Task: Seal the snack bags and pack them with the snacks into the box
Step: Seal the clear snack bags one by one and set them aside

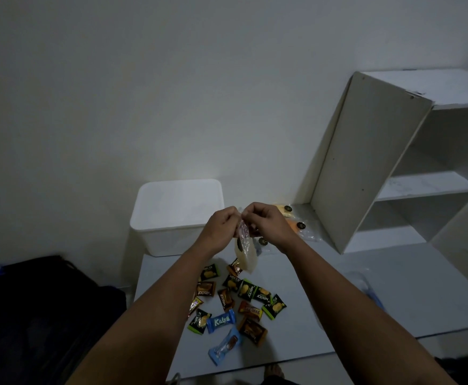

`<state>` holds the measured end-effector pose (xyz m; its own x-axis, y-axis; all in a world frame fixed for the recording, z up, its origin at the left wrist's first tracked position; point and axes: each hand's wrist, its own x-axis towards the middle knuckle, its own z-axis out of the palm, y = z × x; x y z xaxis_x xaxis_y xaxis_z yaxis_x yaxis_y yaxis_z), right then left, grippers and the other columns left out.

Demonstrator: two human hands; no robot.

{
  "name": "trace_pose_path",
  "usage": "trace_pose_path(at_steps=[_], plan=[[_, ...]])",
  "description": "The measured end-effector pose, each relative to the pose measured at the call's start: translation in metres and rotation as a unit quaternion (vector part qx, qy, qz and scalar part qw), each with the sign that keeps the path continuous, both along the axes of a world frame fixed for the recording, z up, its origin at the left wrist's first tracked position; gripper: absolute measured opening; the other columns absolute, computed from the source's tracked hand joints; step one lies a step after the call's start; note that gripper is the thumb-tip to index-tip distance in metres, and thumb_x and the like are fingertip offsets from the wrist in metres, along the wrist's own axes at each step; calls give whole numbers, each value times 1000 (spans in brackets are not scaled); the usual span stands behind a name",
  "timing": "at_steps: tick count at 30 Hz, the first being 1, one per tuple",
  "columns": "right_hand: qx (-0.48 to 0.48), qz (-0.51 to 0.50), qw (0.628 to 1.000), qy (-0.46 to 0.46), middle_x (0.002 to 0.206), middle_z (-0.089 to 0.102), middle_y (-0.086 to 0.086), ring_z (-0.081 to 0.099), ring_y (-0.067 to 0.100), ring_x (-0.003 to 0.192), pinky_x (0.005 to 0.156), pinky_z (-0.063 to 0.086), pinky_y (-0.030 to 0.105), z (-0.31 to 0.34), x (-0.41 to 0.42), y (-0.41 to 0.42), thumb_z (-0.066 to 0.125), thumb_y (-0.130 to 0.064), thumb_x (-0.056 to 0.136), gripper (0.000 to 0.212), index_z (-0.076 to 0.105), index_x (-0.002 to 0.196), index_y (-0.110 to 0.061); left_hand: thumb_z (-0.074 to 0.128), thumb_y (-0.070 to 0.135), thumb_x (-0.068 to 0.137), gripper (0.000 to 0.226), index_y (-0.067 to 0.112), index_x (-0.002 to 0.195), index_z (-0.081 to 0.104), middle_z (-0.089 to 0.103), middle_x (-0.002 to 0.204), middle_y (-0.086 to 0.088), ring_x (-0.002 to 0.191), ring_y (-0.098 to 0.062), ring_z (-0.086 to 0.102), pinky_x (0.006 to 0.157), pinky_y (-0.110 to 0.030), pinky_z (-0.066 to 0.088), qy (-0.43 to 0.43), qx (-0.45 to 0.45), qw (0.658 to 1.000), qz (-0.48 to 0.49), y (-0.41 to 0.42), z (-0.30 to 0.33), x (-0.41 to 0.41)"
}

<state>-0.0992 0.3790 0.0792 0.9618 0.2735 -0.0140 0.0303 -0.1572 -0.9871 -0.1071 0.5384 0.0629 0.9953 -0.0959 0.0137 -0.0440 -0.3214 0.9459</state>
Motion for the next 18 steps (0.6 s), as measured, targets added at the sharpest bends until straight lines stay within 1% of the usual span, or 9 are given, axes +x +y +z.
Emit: trace_pose_path(at_steps=[3,5,7,9,11,12,14,16,18], plan=[[0,1,1000,-2,63,66,-4,61,8,55,57,52,26,0,0,0,58,-10,103,18,66,90,0,44,23,103,33,9,76,54,58,71,-6,68,-19,57,76,-52,57,-8,16,1000,7,0,4,3],[2,2,1000,5,65,67,2,65,14,57,58,51,29,-1,2,-1,60,-10,102,19,65,95,7,44,24,103,34,4,77,52,57,71,-8,67,-19,54,69,-44,51,-13,33,999,13,1,6,5],[-6,15,1000,7,70,69,10,69,20,61,59,53,29,-1,2,-3,62,-6,100,17,64,100,11,45,24,102,34,1,77,51,56,69,-8,63,-19,51,66,-38,45,-19,45,998,26,3,6,7],[-24,37,999,1,74,69,17,71,18,63,58,54,23,0,0,-3,61,0,98,11,66,99,10,50,24,100,34,0,76,51,56,64,-5,59,-18,53,66,-40,48,-16,49,998,35,5,7,10],[-37,44,998,-3,76,68,21,70,11,59,50,48,14,2,-3,-2,58,5,97,10,67,97,9,51,24,100,33,1,76,52,58,63,-4,56,-15,56,66,-39,51,-10,63,998,30,6,8,11],[-40,43,998,-1,77,69,21,69,10,57,47,44,12,3,-4,-3,58,7,96,9,67,97,8,51,23,100,32,2,76,52,58,64,-5,56,-13,56,65,-37,49,-11,71,997,29,5,9,10],[-42,46,998,7,80,70,22,71,14,61,45,43,12,3,-3,-4,61,9,92,10,69,95,4,48,22,101,31,8,74,50,59,66,-7,56,-14,53,64,-34,45,-21,78,996,39,4,10,11],[-47,57,997,20,81,72,20,73,18,64,46,45,14,2,-1,-4,64,11,88,12,70,95,3,48,24,102,31,9,74,50,59,66,-7,59,-17,53,64,-38,49,-24,66,996,56,5,9,12],[-49,46,998,20,79,72,17,72,15,62,51,50,18,-1,1,-5,66,10,88,11,70,96,4,52,23,100,30,4,76,51,60,63,-7,60,-21,58,70,-48,57,-9,34,998,61,6,6,12]])
